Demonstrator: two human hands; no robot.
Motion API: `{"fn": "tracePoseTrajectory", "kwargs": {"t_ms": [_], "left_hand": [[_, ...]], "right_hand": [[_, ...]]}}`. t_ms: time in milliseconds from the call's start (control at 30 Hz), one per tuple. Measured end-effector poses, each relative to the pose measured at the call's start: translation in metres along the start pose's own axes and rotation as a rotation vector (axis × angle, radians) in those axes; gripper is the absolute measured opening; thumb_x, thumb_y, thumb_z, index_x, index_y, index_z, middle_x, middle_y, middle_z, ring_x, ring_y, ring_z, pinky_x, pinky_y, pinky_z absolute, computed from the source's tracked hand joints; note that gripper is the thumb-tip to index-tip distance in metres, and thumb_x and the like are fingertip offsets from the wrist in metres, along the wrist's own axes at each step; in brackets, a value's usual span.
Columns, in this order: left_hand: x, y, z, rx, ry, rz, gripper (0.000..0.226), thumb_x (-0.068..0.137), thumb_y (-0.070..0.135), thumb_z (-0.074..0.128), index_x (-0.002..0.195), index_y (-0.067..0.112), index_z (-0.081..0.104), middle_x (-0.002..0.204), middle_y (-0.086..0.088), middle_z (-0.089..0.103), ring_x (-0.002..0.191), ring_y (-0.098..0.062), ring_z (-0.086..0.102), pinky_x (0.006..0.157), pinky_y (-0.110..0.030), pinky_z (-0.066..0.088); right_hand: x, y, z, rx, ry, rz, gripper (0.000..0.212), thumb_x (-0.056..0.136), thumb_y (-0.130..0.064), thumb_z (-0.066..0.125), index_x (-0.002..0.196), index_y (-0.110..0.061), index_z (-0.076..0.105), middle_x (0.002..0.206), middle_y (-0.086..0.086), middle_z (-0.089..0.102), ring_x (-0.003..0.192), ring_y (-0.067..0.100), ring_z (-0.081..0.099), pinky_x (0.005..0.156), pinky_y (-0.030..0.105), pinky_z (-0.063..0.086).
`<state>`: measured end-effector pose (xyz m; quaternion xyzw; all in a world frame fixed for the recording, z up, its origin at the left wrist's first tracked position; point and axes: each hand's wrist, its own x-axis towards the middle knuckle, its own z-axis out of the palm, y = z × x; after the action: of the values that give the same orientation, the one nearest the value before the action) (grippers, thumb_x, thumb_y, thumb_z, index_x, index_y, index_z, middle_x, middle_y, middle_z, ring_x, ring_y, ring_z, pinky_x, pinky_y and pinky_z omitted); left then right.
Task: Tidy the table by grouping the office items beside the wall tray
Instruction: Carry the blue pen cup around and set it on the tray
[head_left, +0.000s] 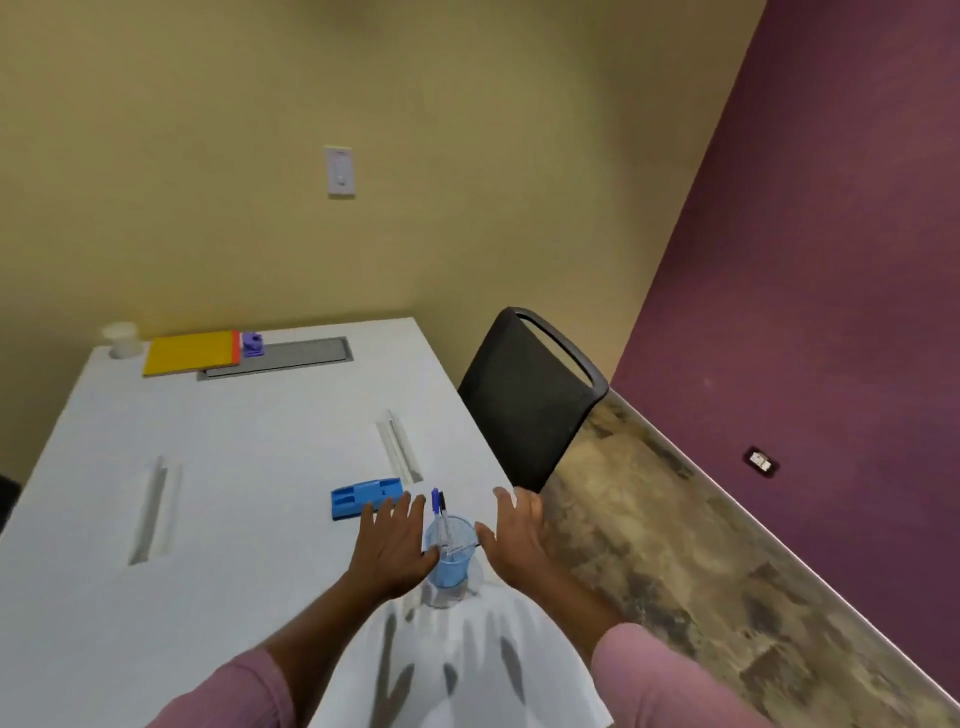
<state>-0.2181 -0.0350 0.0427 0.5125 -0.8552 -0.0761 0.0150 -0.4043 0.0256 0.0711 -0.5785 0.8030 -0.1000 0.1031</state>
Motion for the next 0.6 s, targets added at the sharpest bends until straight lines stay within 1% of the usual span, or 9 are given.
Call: {"fn": "tracePoseTrajectory", "kwargs": {"t_ms": [100,200,233,300,367,433,533,600], "left_hand": [[0.017,0.005,0.019,-0.029,-0.017,-0.142,0.080,0.089,0.066,0.029,0.151,0.019,0.014,0.159,-0.008,0.021,0.145,-0.030,0.020,0.118,-0.053,0.011],[0.034,0.008,0.034,-0.055,-0.080,-0.257,0.081,0.088,0.069,0.027,0.151,0.020,0.015,0.159,-0.007,0.024,0.145,-0.029,0.021,0.117,-0.053,0.008],[0.039,0.009,0.038,-0.064,-0.096,-0.285,0.081,0.087,0.069,0.028,0.151,0.021,0.017,0.157,-0.006,0.028,0.144,-0.028,0.025,0.117,-0.053,0.010],[0.050,0.012,0.046,-0.094,-0.128,-0.352,0.080,0.086,0.070,0.031,0.149,0.021,0.021,0.153,-0.005,0.037,0.138,-0.026,0.035,0.115,-0.052,0.018],[0.058,0.013,0.054,-0.125,-0.160,-0.423,0.080,0.085,0.070,0.034,0.148,0.020,0.024,0.147,-0.005,0.044,0.132,-0.026,0.044,0.112,-0.049,0.027],[0.065,0.012,0.063,-0.165,-0.209,-0.487,0.080,0.085,0.070,0.037,0.145,0.019,0.027,0.144,-0.006,0.048,0.127,-0.027,0.048,0.108,-0.047,0.033],[0.072,0.010,0.072,-0.201,-0.286,-0.539,0.076,0.085,0.070,0.039,0.141,0.019,0.034,0.140,-0.006,0.051,0.123,-0.027,0.051,0.106,-0.048,0.036],[0.077,0.008,0.077,-0.220,-0.303,-0.553,0.072,0.085,0.068,0.041,0.137,0.019,0.037,0.137,-0.006,0.054,0.121,-0.027,0.052,0.104,-0.047,0.036]], "right_hand": [[0.041,0.009,0.014,0.004,-0.119,-0.091,0.061,0.095,-0.055,0.042,0.147,-0.027,0.025,0.159,0.006,0.018,0.146,0.028,0.018,0.114,0.044,0.030],[0.075,0.015,0.029,0.005,-0.189,-0.193,0.057,0.096,-0.049,0.046,0.145,-0.024,0.030,0.157,0.008,0.023,0.140,0.027,0.029,0.108,0.041,0.038],[0.082,0.016,0.033,0.010,-0.218,-0.202,0.057,0.096,-0.048,0.047,0.145,-0.024,0.031,0.156,0.008,0.023,0.139,0.027,0.032,0.106,0.040,0.040],[0.097,0.019,0.045,0.027,-0.278,-0.211,0.056,0.096,-0.047,0.050,0.144,-0.024,0.033,0.155,0.008,0.025,0.135,0.025,0.039,0.103,0.037,0.044],[0.111,0.019,0.056,0.038,-0.324,-0.233,0.055,0.095,-0.046,0.052,0.143,-0.024,0.036,0.151,0.006,0.030,0.128,0.023,0.048,0.097,0.033,0.047],[0.125,0.017,0.065,0.050,-0.379,-0.244,0.055,0.094,-0.046,0.055,0.142,-0.025,0.039,0.146,0.005,0.038,0.121,0.022,0.055,0.092,0.029,0.049],[0.142,0.014,0.077,0.045,-0.458,-0.237,0.051,0.094,-0.043,0.056,0.140,-0.025,0.043,0.139,0.004,0.049,0.118,0.022,0.058,0.091,0.030,0.049],[0.150,0.014,0.083,0.018,-0.497,-0.257,0.045,0.095,-0.038,0.056,0.136,-0.023,0.048,0.134,0.006,0.055,0.115,0.023,0.059,0.092,0.032,0.050]]}}
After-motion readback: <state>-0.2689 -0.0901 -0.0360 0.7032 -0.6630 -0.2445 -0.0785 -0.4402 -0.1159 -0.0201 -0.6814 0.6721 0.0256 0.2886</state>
